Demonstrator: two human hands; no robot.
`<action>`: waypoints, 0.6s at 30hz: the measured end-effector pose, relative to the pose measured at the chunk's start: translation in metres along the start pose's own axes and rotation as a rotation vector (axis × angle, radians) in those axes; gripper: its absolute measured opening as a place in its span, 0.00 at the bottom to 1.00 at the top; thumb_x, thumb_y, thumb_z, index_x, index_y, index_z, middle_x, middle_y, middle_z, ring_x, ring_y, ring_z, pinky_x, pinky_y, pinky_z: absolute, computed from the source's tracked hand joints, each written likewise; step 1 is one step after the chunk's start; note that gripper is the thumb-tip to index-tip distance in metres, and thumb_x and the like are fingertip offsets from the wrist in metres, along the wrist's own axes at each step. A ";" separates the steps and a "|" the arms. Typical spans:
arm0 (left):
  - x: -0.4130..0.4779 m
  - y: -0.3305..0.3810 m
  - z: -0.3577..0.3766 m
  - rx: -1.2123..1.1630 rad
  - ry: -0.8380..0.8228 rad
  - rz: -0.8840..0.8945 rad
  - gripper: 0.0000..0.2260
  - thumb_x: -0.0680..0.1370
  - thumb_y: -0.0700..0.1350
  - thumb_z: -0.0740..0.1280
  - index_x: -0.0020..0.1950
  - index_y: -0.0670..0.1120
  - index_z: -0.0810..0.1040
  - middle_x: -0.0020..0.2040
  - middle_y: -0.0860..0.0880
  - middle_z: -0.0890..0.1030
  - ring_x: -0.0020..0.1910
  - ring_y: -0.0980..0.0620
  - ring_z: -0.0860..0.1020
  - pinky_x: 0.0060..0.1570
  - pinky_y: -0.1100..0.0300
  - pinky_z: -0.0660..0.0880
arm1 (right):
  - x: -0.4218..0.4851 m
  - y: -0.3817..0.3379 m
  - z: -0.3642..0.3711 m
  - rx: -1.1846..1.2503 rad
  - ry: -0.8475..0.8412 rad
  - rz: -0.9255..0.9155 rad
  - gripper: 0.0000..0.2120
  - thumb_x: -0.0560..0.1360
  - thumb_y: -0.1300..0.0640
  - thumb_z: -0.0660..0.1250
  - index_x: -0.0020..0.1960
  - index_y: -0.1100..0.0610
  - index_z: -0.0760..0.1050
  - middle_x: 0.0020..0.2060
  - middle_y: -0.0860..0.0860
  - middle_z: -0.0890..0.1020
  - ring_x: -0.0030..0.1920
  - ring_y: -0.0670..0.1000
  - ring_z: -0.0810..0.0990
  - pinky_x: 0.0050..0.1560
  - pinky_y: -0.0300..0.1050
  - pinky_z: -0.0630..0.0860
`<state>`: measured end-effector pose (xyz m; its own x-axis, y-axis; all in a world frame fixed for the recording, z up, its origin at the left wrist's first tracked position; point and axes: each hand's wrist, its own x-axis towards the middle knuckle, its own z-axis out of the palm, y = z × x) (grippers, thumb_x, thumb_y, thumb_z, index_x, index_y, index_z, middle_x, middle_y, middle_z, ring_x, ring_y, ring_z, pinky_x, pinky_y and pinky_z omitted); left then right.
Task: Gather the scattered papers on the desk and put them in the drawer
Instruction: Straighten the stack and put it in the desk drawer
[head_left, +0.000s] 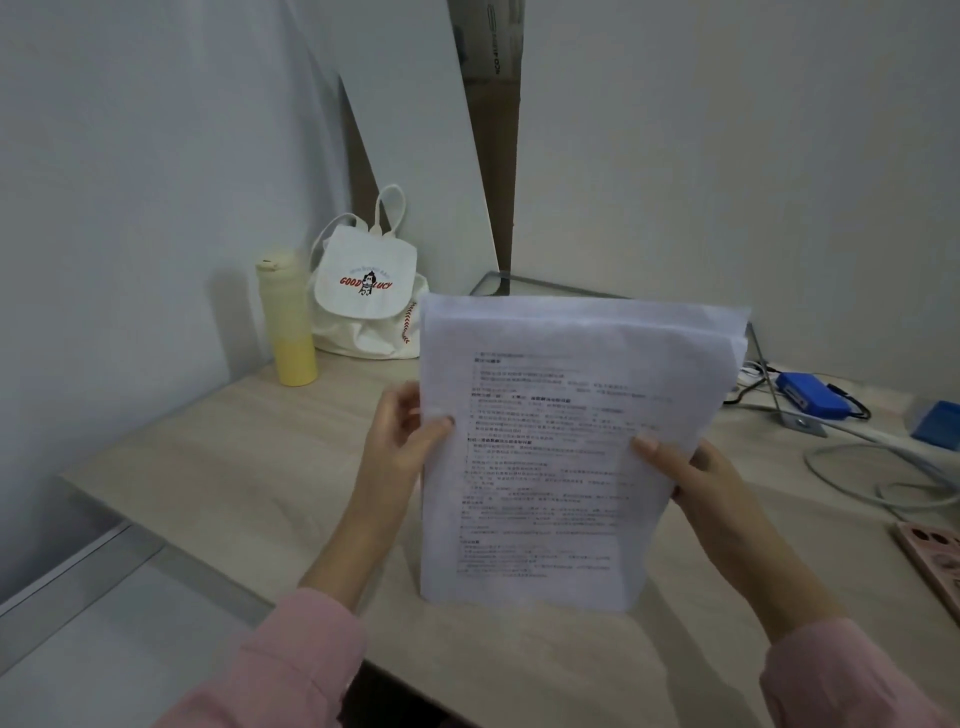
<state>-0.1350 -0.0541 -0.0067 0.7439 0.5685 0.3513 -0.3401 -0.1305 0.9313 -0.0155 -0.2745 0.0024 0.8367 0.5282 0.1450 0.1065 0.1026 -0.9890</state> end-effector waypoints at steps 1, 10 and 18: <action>-0.004 -0.007 0.000 -0.009 -0.010 -0.032 0.23 0.61 0.55 0.67 0.52 0.48 0.73 0.50 0.52 0.80 0.43 0.66 0.80 0.40 0.71 0.76 | -0.003 0.006 0.001 -0.007 0.014 -0.004 0.25 0.60 0.40 0.74 0.54 0.48 0.79 0.50 0.44 0.85 0.49 0.46 0.84 0.42 0.37 0.81; 0.000 0.004 0.009 -0.077 -0.018 0.039 0.16 0.64 0.47 0.69 0.49 0.48 0.72 0.45 0.52 0.79 0.41 0.64 0.80 0.39 0.69 0.76 | -0.003 -0.002 0.011 0.058 0.163 -0.159 0.19 0.66 0.49 0.69 0.57 0.50 0.76 0.50 0.44 0.84 0.49 0.43 0.83 0.45 0.39 0.79; -0.001 0.002 0.013 -0.076 -0.055 0.019 0.16 0.68 0.43 0.66 0.56 0.46 0.76 0.51 0.49 0.82 0.51 0.51 0.82 0.46 0.63 0.79 | 0.003 0.013 0.017 0.074 0.143 -0.061 0.21 0.60 0.46 0.74 0.51 0.51 0.80 0.49 0.46 0.85 0.50 0.47 0.83 0.50 0.44 0.78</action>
<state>-0.1293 -0.0658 -0.0042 0.7665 0.5211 0.3754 -0.3953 -0.0779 0.9152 -0.0210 -0.2572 -0.0091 0.8983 0.3942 0.1940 0.1241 0.1959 -0.9727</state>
